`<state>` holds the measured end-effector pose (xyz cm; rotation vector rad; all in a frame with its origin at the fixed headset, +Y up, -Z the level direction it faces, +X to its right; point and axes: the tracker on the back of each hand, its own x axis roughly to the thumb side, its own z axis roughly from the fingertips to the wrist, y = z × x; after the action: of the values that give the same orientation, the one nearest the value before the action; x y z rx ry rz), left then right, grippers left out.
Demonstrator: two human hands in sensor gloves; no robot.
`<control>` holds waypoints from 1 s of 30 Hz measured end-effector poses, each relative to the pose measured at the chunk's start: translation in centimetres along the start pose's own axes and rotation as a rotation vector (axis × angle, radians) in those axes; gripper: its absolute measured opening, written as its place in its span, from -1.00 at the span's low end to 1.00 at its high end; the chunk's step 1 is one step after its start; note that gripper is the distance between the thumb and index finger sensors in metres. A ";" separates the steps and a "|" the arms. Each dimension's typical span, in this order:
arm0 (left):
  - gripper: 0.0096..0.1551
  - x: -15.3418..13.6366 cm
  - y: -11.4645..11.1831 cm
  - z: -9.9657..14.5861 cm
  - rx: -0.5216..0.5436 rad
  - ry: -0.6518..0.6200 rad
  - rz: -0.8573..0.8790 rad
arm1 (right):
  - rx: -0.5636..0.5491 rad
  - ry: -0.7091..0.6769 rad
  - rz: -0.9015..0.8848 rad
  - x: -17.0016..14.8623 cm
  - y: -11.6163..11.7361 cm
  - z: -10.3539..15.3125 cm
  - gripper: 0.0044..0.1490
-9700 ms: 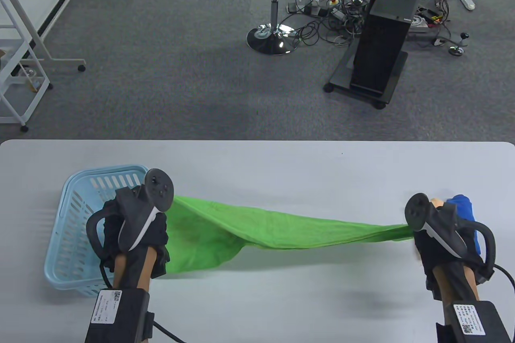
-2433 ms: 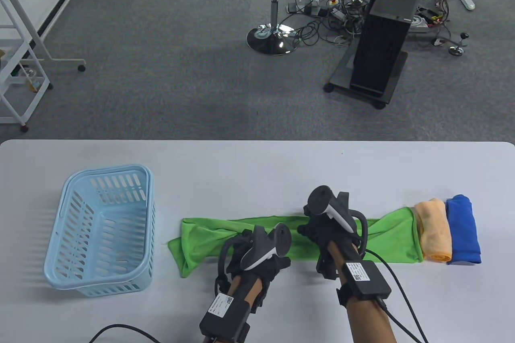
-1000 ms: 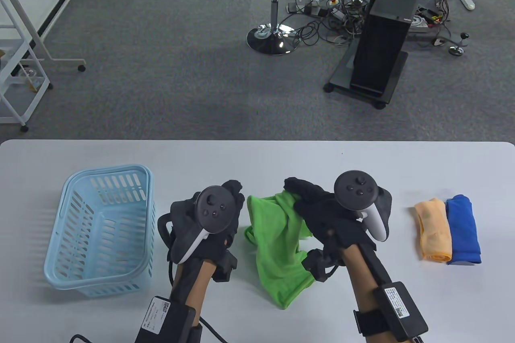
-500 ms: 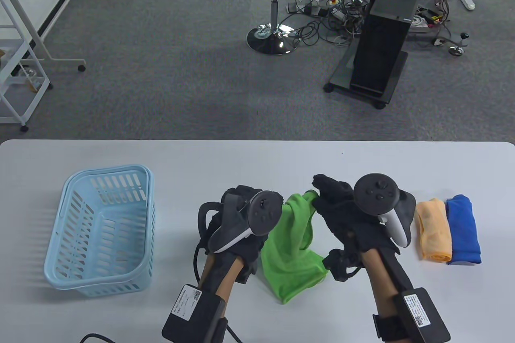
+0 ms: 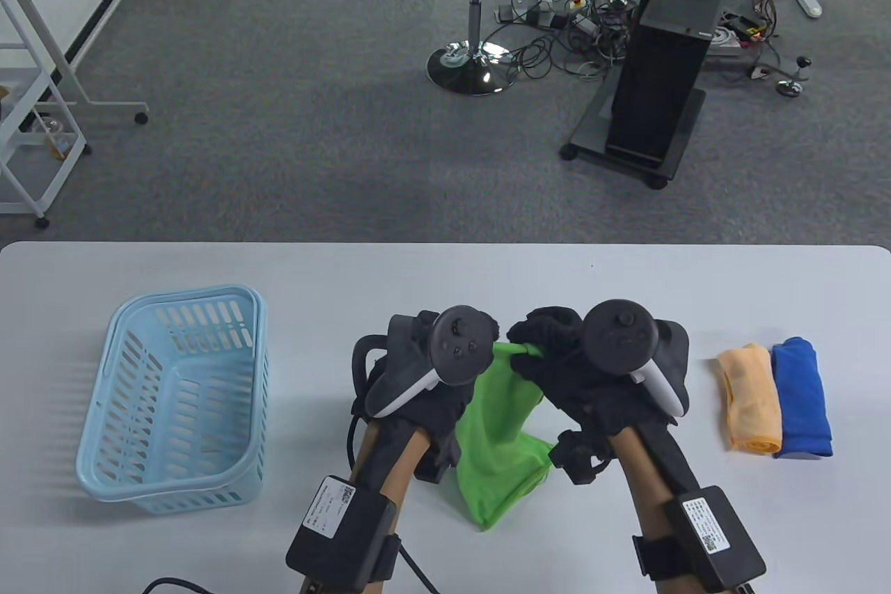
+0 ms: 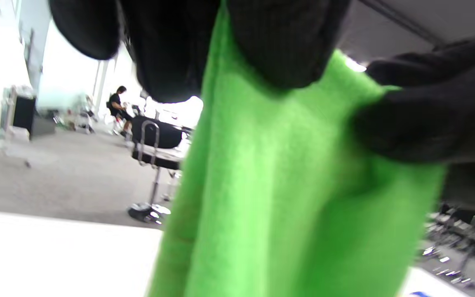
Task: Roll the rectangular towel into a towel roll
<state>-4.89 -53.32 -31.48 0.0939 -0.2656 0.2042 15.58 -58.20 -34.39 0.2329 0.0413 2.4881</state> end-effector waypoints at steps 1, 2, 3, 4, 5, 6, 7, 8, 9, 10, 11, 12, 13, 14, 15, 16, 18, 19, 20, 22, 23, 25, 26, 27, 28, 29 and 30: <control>-0.47 -0.1 0.1 -0.2 0.013 -0.001 -0.061 | -0.002 0.010 0.034 -0.2 -0.2 -0.1 -0.34; -0.46 -0.1 0.0 -0.5 -0.001 0.005 -0.112 | -0.003 0.017 0.088 -0.3 -0.4 -0.4 -0.34; -0.47 -0.3 -0.1 -0.7 -0.030 0.022 -0.116 | 0.016 0.013 0.116 -0.5 -0.5 -0.6 -0.34; -0.49 -0.4 -0.3 -0.9 -0.052 0.029 -0.103 | 0.034 0.024 0.124 -0.6 -0.5 -0.8 -0.35; -0.50 -0.7 -0.6 -1.2 -0.066 0.047 -0.078 | 0.044 0.036 0.112 -0.7 -0.4 -1.0 -0.35; -0.51 -0.8 -0.8 -1.4 -0.064 0.058 -0.075 | 0.048 0.060 0.099 -0.9 -0.3 -1.2 -0.36; -0.51 -1.1 -0.9 -1.6 -0.060 0.078 -0.085 | 0.070 0.072 0.082 -1.2 -0.2 -1.5 -0.35; -0.51 -1.3 -1.1 -1.7 -0.065 0.095 -0.084 | 0.083 0.097 0.065 -1.4 -0.1 -1.7 -0.36; -0.50 -1.6 -1.2 -2.1 -0.060 0.110 -0.074 | 0.095 0.124 0.044 -1.7 0.0 -2.0 -0.36; -0.49 -1.8 -1.3 -2.3 -0.068 0.120 -0.060 | 0.100 0.136 0.029 -1.8 0.0 -2.3 -0.36; -0.49 -2.1 -1.4 -2.8 -0.094 0.143 -0.024 | 0.101 0.164 -0.007 -2.1 0.1 -2.9 -0.36; -0.49 -2.4 -1.5 -3.3 -0.117 0.158 0.026 | 0.094 0.176 -0.036 -2.4 0.2 -3.2 -0.35; -0.51 -2.6 -1.5 -3.6 -0.128 0.162 0.077 | 0.106 0.194 -0.081 -2.6 0.3 -3.6 -0.35; -0.51 -2.9 -1.7 -4.0 -0.148 0.170 0.165 | 0.114 0.214 -0.139 -2.8 0.4 -4.0 -0.36; -0.52 -3.3 -1.9 -4.4 -0.134 0.180 0.253 | 0.070 0.224 -0.237 -3.0 0.4 -4.5 -0.37; -0.52 -3.4 -1.9 -4.6 -0.116 0.180 0.311 | 0.041 0.232 -0.281 -3.0 0.5 -4.8 -0.38; -0.51 -3.6 -1.8 -5.3 -0.031 0.184 0.423 | -0.020 0.247 -0.424 -2.8 0.4 -5.8 -0.38; -0.51 -3.4 -1.6 -5.5 -0.011 0.175 0.425 | -0.019 0.231 -0.472 -2.5 0.2 -6.2 -0.37; -0.51 -3.3 -0.9 -5.8 0.013 0.166 0.400 | -0.062 0.198 -0.491 -1.9 -0.6 -6.9 -0.37; -0.50 -3.0 0.4 -6.0 0.083 0.116 0.400 | -0.160 0.132 -0.471 -0.7 -2.4 -7.5 -0.38; -0.49 -2.8 1.5 -6.1 0.132 0.088 0.411 | -0.208 0.086 -0.468 0.2 -3.6 -7.6 -0.38; -0.48 -2.3 3.1 -5.8 0.195 0.077 0.352 | -0.237 0.009 -0.446 1.4 -5.1 -7.3 -0.37; -0.47 -1.8 4.0 -5.3 0.234 0.046 0.280 | -0.242 -0.024 -0.424 1.9 -5.8 -6.7 -0.36; -0.47 -1.4 4.4 -4.8 0.267 0.021 0.226 | -0.255 -0.047 -0.404 2.0 -6.0 -6.2 -0.36; -0.48 -1.1 4.3 -4.5 0.276 -0.006 0.192 | -0.271 -0.065 -0.387 2.0 -5.9 -5.7 -0.36; -0.48 -0.8 3.5 -4.0 0.262 -0.041 0.150 | -0.285 -0.072 -0.362 1.6 -5.3 -5.1 -0.36; -0.49 -0.7 2.5 -3.7 0.238 -0.053 0.117 | -0.282 -0.069 -0.338 1.2 -4.7 -4.6 -0.35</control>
<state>-5.17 -50.56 -35.01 0.3203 -0.2987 0.3497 16.58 -53.63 -39.17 0.1753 -0.2758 2.1170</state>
